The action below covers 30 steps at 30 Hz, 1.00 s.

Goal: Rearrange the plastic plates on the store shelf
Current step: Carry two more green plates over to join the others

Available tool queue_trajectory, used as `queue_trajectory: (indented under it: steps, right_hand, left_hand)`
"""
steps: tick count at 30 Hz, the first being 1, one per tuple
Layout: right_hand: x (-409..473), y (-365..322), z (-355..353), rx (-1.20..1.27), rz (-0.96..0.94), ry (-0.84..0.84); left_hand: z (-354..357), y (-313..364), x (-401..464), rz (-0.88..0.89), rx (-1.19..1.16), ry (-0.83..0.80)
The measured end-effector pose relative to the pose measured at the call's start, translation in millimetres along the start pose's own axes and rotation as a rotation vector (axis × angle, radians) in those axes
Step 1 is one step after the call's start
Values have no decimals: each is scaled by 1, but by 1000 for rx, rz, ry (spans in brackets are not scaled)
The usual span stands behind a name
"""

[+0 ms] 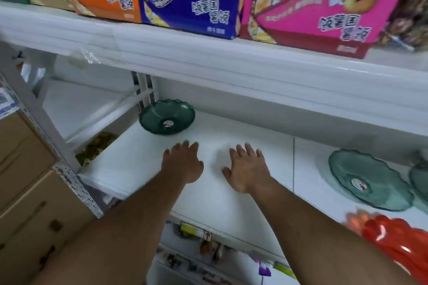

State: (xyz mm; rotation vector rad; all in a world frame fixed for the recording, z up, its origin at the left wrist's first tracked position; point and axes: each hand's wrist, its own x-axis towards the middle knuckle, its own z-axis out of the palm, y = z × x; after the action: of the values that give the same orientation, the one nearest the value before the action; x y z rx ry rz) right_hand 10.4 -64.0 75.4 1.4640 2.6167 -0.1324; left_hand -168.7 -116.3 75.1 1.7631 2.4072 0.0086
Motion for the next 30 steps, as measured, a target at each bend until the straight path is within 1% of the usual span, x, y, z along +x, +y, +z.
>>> queue_trajectory:
  steps: [5,8,14,18,22,26,30]
  right_hand:
    - [-54,42,1,12,51,15]
    - [-79,60,0,46,105,18]
    - [-121,77,1,95,249,12]
    - [-151,88,4,99,332,-13]
    - [-182,102,7,81,399,4]
    - [-217,127,11,81,454,27]
    - [-250,160,15,99,491,42]
  left_hand:
    - [0,61,-34,61,66,-30]
    - [-4,87,-45,97,67,-33]
    - [-4,123,-62,234,19,2]
    - [5,141,-75,300,-32,-32]
    - [14,166,-91,356,-61,-61]
    - [17,201,-110,395,-67,-73]
    - [17,245,-131,443,-82,-42]
